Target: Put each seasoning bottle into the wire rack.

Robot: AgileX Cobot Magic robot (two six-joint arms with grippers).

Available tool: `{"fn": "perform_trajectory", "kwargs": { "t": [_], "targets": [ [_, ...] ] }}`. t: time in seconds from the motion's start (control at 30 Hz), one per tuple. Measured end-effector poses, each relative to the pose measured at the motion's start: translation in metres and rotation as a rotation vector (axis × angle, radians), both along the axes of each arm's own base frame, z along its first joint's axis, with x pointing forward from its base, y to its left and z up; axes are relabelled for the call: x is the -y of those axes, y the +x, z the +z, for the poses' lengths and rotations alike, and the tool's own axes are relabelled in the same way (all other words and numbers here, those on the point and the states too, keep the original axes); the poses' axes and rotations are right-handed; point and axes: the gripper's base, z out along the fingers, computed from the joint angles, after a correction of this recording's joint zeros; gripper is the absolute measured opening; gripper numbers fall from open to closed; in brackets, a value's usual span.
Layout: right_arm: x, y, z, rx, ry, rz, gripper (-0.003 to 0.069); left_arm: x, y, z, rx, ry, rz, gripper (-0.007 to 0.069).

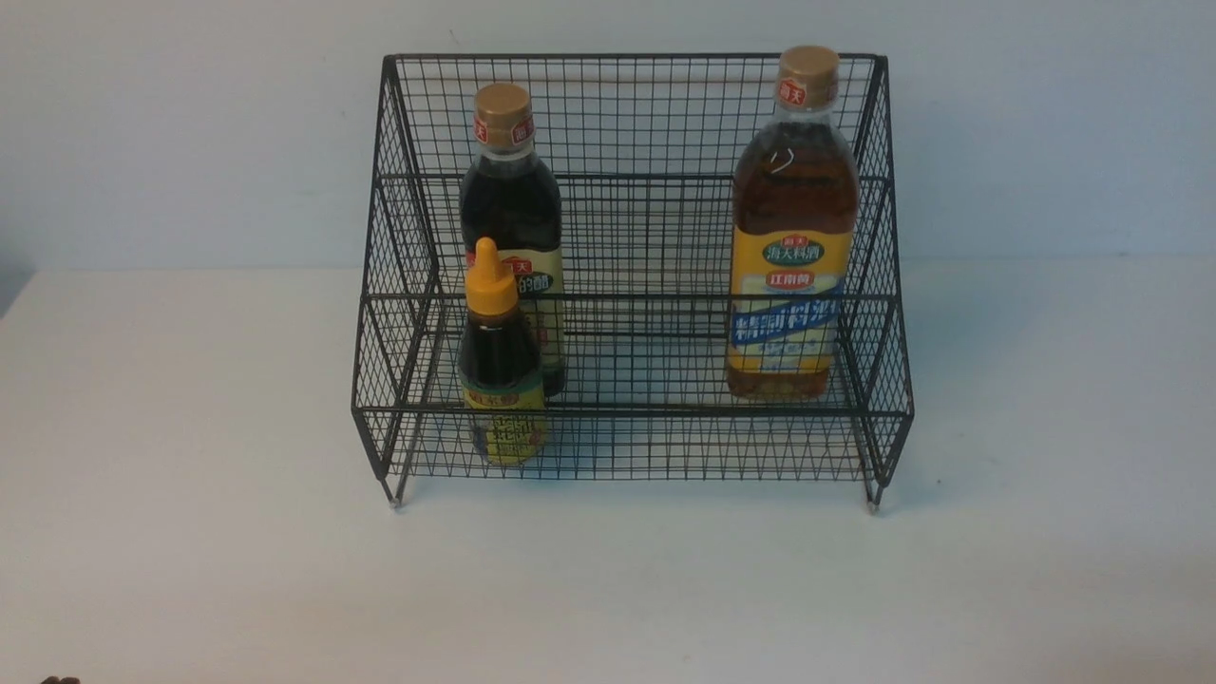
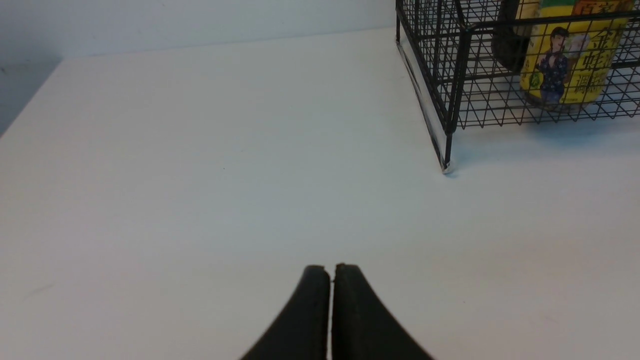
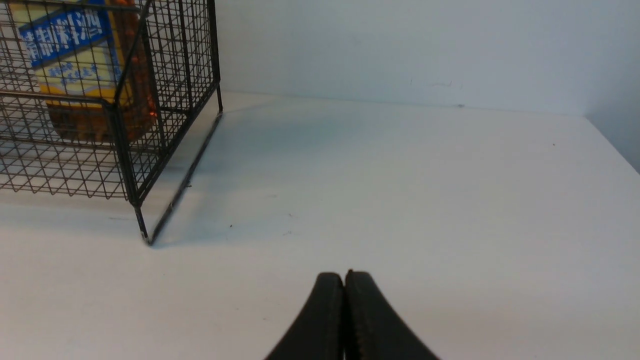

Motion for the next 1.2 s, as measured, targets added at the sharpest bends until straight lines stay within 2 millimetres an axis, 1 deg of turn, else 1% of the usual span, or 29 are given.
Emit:
{"fn": "perform_trajectory", "kwargs": {
  "t": [1.2],
  "targets": [
    [-0.0001, 0.0, 0.0, 0.0, 0.016, -0.002, -0.0015, 0.0, 0.0, 0.0, 0.0, 0.001, 0.0, -0.0005]
  ]
}}
